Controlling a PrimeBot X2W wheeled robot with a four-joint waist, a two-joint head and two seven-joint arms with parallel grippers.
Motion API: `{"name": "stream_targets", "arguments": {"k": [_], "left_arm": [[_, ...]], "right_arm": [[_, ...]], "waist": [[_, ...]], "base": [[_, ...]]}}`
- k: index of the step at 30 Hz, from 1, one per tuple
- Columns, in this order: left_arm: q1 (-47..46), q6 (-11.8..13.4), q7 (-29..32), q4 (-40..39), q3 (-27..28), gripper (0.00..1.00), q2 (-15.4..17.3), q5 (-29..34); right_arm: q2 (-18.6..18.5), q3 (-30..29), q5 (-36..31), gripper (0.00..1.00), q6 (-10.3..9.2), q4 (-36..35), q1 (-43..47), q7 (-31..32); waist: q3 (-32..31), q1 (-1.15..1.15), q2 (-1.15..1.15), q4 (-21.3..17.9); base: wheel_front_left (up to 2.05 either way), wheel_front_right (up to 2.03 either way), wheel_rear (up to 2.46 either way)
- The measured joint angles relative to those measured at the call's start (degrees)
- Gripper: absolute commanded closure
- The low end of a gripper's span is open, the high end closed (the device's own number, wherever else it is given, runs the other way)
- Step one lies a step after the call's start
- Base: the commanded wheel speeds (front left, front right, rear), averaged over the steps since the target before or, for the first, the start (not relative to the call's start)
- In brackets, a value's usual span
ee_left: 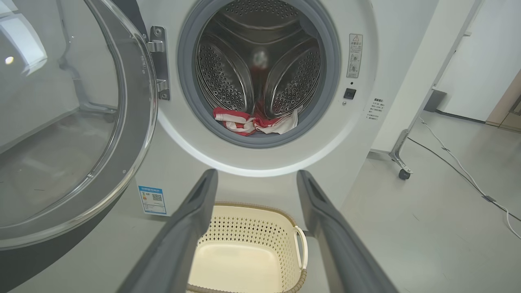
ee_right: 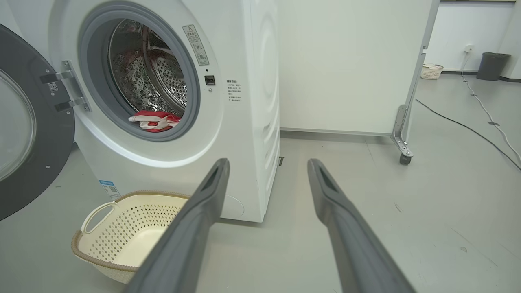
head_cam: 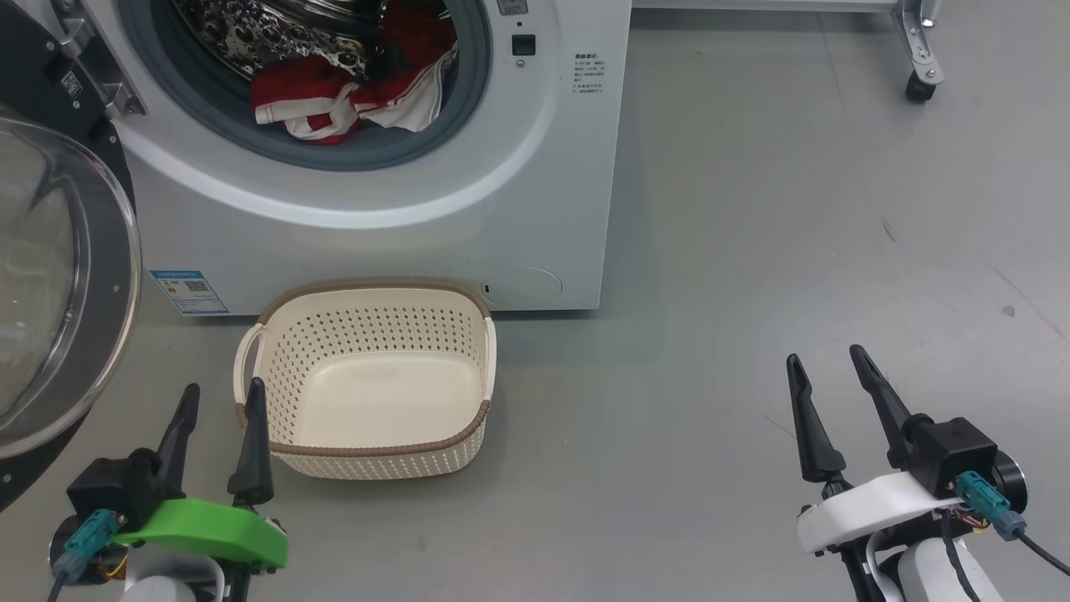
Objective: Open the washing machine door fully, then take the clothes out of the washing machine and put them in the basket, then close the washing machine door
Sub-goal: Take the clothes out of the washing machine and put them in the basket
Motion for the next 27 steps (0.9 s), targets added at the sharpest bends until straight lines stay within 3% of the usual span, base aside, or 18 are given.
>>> {"name": "stream_targets", "arguments": {"k": [27], "left_arm": [[0.07,-0.02,0.01,-0.97,-0.86,0.00,-0.47,-1.26]], "right_arm": [[0.26,-0.21,-0.02,0.00,0.01,0.31,0.00,0.00]], "waist": [[0.78,0.00,0.00,-0.14]], "base": [[0.09,-0.09,0.00]]}}
